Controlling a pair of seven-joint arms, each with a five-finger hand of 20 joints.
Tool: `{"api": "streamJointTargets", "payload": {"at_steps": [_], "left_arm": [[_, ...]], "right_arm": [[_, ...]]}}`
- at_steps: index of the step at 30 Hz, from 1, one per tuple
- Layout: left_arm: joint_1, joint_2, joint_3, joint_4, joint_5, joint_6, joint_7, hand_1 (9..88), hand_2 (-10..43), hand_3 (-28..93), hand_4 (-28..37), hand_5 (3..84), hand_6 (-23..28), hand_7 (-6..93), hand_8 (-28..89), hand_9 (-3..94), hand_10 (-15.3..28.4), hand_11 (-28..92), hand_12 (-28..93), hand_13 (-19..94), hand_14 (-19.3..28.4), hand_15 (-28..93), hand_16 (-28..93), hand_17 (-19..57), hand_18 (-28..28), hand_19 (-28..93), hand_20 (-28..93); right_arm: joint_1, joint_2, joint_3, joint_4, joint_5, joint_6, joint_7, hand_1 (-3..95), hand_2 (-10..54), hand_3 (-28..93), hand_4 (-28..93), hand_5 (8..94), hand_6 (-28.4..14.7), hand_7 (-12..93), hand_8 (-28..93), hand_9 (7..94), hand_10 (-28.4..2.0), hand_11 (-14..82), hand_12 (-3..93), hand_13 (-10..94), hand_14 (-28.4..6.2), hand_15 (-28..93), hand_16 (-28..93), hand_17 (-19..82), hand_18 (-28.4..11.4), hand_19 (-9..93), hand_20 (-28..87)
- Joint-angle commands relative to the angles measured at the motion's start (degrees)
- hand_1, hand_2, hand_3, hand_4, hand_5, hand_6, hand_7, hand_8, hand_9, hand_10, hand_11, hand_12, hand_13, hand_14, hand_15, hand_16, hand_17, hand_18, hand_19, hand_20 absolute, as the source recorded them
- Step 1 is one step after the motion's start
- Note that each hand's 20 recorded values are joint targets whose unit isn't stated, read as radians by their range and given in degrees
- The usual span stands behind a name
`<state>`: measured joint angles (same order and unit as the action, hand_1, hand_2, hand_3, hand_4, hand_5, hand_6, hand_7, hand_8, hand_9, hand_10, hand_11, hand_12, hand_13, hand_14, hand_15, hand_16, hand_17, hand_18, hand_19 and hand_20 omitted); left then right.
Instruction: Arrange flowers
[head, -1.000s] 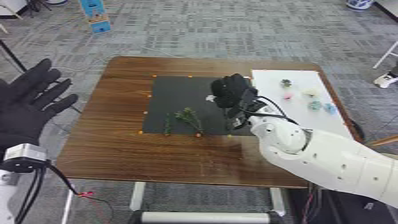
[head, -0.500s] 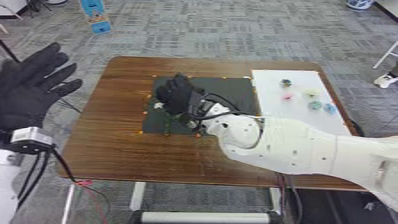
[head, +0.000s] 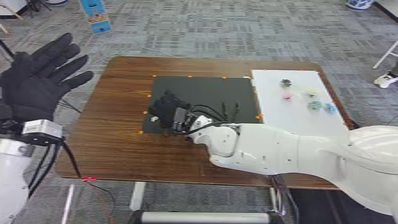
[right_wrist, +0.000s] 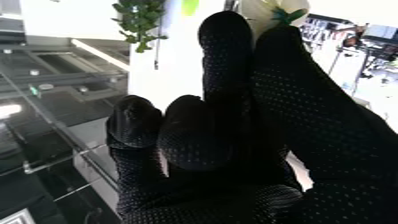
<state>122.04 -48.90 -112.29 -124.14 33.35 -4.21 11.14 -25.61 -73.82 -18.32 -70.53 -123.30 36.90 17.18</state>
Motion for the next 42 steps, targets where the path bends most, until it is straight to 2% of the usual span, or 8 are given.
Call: {"api": "streamJointTargets", "payload": {"at_steps": [1, 12, 24, 29, 32, 36, 41, 42], "left_arm": [[-1.2, 0.43, 0.83, 0.53, -0.03, -1.21, 0.23, 21.4, -7.7, 63, -28.3, 28.4, 3.1, 13.9, -8, 23.7, 11.2, 12, 16, 19, 14.5, 12, 5, -9.2, 25.3, 41, 1], [-2.7, 0.72, 1.85, 1.37, -0.22, -1.97, -0.41, 21.5, -7.5, 63, -28.3, 28.4, 3.1, 14.0, -8, 23.7, 11.1, 12, 16, 19, 14.4, 12, 5, -9.2, 25.3, 41, 1], [-2.3, 0.42, 1.68, 1.35, -0.52, -2.20, -0.58, 21.5, -7.3, 63, -28.3, 28.4, 3.1, 13.9, -8, 23.7, 11.1, 12, 16, 19, 14.4, 12, 5, -9.2, 25.4, 41, 1], [-1.1, -0.14, 0.75, 0.89, -0.55, -2.03, -0.82, 21.5, -7.2, 63, -28.3, 28.4, 3.1, 13.9, -8, 23.7, 11.1, 12, 16, 19, 14.4, 12, 5, -9.3, 25.4, 41, 1], [0.3, -0.77, -0.23, 0.36, -0.51, -1.81, -0.59, 21.4, -7.2, 63, -28.3, 28.5, 3.0, 13.9, -8, 23.8, 11.2, 12, 16, 19, 14.4, 12, 5, -9.2, 25.4, 41, 1], [2.1, -1.16, -1.59, -0.20, -0.60, -1.38, -0.48, 21.5, -7.0, 63, -28.3, 28.4, 3.0, 14.0, -8, 23.8, 11.1, 12, 16, 20, 14.5, 12, 5, -9.3, 25.4, 41, 1], [2.0, -1.19, -1.47, -0.12, -0.69, -1.30, -0.44, 21.5, -6.9, 63, -28.3, 28.4, 3.1, 14.0, -8, 23.8, 11.1, 12, 16, 20, 14.5, 12, 4, -9.3, 25.4, 41, 1], [1.7, -1.12, -1.29, 0.01, -0.70, -1.52, -0.74, 21.4, -6.8, 63, -28.3, 28.4, 3.0, 14.0, -8, 23.8, 11.1, 12, 16, 20, 14.4, 12, 4, -9.3, 25.4, 41, 1]], "right_arm": [[1.0, -3.3, -0.8, 2.1, -2.5, 2.9, 4.4, 51.3, -9.5, 79, -28, 70.6, 2.8, 49, -2, 82.9, -5.7, 21.9, 49.6, 73, -5.4, 83, 37, 38, -20.2, 93, 56], [-1.6, -3.0, 3.7, 0.7, -3.2, -2.6, 5.5, 46.8, -9.5, 75, -28, 66.8, 3.8, 43, -3, 80.5, -5.1, 15.2, 45.6, 71, -5.5, 83, 38, 37, -20.0, 93, 56], [-1.2, -2.8, 3.4, 0.2, -2.9, -4.1, 6.6, 42.6, -9.5, 75, -28, 63.3, 3.1, 40, -2, 73.4, -6.4, 24.3, 35.3, 68, -5.7, 83, 37, 35, -19.9, 91, 57], [-1.5, -1.7, 4.2, -1.0, -4.2, -5.9, 8.1, 42.6, -9.5, 76, -28, 62.1, 3.0, 40, -2, 72.5, -6.5, 23.5, 35.7, 68, -5.8, 83, 37, 35, -19.9, 90, 57], [-2.8, 1.5, 8.0, -5.2, -5.2, -12.2, 8.7, 40.8, -9.5, 79, -28, 60.1, 2.9, 37, -3, 69.9, -7.0, 24.3, 35.0, 67, -6.0, 83, 37, 34, -19.9, 90, 57], [-3.6, 4.7, 10.4, -7.3, -2.4, -9.0, 2.1, 38.4, -9.5, 84, -28, 56.5, 2.5, 33, -15, 64.4, -8.1, 30.1, 28.2, 64, -6.5, 83, 36, 32, -19.8, 89, 58], [-3.9, 6.2, 12.3, -10.4, 2.0, -10.8, -4.9, 43.9, -5.3, 85, -26, 49.6, 3.4, 27, -16, 64.6, -7.4, 25.0, 45.4, 66, -7.3, 84, 37, 33, -20.8, 90, 58], [-4.4, 6.6, 13.5, -11.4, 1.7, -14.0, -5.2, 43.2, -2.4, 87, -23, 45.5, 3.8, 22, -15, 68.1, -8.9, 34.0, 49.1, 69, -7.9, 85, 38, 35, -22.2, 92, 58]]}}
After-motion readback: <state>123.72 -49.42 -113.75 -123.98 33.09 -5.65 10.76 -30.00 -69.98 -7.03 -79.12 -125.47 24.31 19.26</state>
